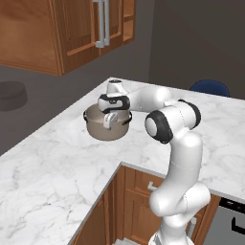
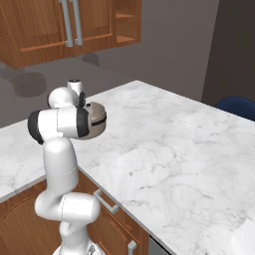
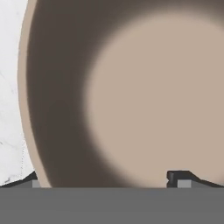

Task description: Pick the pot and glass cup and place them in the sink. Then turn on the water.

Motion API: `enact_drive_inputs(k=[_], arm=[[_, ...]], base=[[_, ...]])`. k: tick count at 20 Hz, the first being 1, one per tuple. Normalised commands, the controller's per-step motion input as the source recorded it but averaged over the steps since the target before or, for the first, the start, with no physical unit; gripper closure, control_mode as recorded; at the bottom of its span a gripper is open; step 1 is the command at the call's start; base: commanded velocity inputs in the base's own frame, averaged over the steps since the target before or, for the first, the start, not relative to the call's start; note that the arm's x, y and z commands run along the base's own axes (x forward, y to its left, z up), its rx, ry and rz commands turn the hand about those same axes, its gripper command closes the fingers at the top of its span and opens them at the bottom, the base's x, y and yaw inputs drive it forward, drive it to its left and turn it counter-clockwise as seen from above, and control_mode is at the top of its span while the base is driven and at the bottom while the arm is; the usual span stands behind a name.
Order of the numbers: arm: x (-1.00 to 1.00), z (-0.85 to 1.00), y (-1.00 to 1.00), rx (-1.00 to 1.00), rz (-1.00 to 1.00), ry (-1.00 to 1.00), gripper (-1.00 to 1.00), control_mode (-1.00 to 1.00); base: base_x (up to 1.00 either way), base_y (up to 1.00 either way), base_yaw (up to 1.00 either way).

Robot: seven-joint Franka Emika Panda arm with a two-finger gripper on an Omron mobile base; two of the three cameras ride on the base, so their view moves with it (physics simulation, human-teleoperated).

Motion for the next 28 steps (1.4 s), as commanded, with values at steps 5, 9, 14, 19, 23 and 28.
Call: enact_drive_inputs(k=[5, 9, 14, 19, 23, 28], arm=[[0.0, -0.07, 0.0, 0.0, 0.02, 0.04, -1.0, -1.0], [0.0, -0.04, 0.0, 0.0, 0.01, 0.04, 1.0, -1.0], [0.0, 0.0, 0.0, 0.0, 0.01, 0.01, 1.0, -1.0], [0.0, 0.0, 0.0, 0.0, 0.0, 0.0, 1.0, -1.0], [0.0, 0.0, 0.0, 0.0, 0.0, 0.0, 1.0, -1.0], [0.0, 0.0, 0.0, 0.0, 0.0, 0.0, 1.0, -1.0]], base=[[0.0, 0.0, 0.0], [0.0, 0.0, 0.0], [0.0, 0.0, 0.0], [0.0, 0.0, 0.0], [0.0, 0.0, 0.0], [0.0, 0.0, 0.0]])
